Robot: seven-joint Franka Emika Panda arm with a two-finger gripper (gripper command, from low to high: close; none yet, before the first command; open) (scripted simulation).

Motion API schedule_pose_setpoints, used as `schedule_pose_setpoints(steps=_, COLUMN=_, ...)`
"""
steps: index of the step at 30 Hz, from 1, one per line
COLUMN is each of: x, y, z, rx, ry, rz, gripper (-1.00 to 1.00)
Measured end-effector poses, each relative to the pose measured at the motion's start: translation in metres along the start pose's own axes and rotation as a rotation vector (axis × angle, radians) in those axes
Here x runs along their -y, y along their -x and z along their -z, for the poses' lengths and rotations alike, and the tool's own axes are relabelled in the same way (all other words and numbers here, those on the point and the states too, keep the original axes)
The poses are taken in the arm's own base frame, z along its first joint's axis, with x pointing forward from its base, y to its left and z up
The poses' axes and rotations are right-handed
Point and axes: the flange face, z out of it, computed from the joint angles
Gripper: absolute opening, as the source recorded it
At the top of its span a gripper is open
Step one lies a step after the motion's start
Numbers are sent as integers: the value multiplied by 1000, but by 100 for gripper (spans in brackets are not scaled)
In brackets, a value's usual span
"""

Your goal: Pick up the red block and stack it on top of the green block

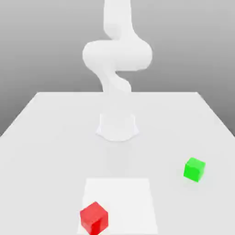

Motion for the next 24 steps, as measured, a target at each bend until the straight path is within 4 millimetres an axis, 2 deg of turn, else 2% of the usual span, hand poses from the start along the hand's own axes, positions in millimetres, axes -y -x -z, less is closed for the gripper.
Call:
schedule_pose_setpoints(steps=6, x=-25, y=1, z=-122, rx=190, ry=51, rz=140, gripper=0)
schedule_pose_setpoints(steps=13, x=-70, y=33, z=-248, rx=376, ry=122, rz=301, gripper=0)
schedule_pose_setpoints(steps=19, x=-125, y=75, z=-335, rx=515, ry=200, rz=449, gripper=0)
schedule_pose_setpoints(steps=24, x=-180, y=112, z=-389, rx=618, ry=280, rz=581, gripper=0)
